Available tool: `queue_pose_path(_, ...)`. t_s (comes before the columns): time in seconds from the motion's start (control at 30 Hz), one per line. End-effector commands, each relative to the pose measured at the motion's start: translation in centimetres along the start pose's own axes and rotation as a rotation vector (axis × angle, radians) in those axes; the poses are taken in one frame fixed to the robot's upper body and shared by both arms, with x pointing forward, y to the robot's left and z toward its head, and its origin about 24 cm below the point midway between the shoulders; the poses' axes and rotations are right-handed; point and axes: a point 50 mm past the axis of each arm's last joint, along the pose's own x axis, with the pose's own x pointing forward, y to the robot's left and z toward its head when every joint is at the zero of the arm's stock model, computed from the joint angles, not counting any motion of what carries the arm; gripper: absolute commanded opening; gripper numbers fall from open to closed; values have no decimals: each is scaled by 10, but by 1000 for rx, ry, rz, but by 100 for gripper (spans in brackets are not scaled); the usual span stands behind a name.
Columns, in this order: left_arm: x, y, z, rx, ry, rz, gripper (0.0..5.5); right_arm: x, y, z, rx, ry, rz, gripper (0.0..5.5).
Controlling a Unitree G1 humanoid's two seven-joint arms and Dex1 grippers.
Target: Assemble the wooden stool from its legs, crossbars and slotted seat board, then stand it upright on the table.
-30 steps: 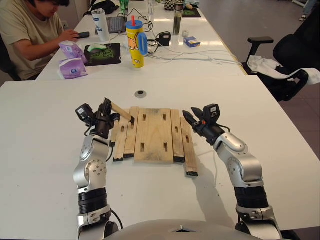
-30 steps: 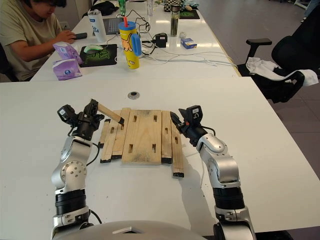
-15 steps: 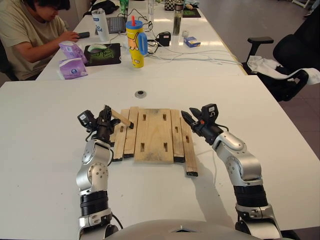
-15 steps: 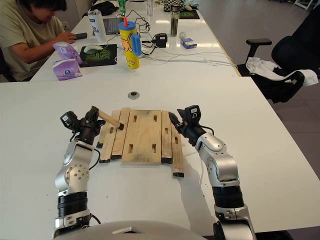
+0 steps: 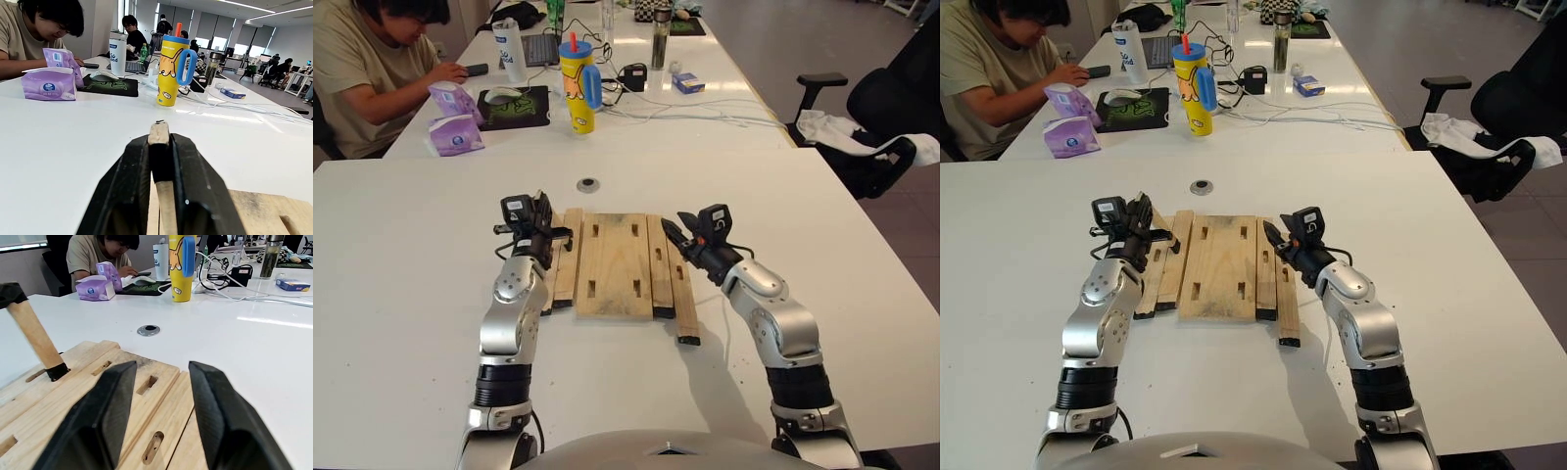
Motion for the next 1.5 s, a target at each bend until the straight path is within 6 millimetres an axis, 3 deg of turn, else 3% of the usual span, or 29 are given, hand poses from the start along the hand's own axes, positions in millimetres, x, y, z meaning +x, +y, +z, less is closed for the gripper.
queue_pose_path(0.03,-19,22,-59,90,303,114,44,-2,0,-4,-6,28,-24,197)
queue_pose_path(0.27,-28,22,-69,94,341,165,44,-2,3,-7,-4,53,-38,197)
queue_pose_path(0.4,-31,14,-80,140,390,68,44,-1,4,-6,-23,54,-32,197)
queue_pose_path(0.57,-37,6,-93,337,422,-89,44,0,4,-5,-51,53,-27,197)
queue_pose_path(0.93,-45,15,-100,310,424,-103,44,3,4,-5,-66,51,-32,197)
queue_pose_path(1.1,-38,8,-82,282,320,-114,44,3,2,-8,-70,61,-31,197)
queue_pose_path(1.2,-30,-2,-58,242,180,-149,44,3,4,-14,-56,77,-32,197)
queue_pose_path(1.23,-28,-5,-49,229,127,-161,80,3,4,-15,-48,79,-28,197)
queue_pose_path(1.5,-16,-17,16,263,-132,-173,197,3,5,-24,-21,95,-9,197)
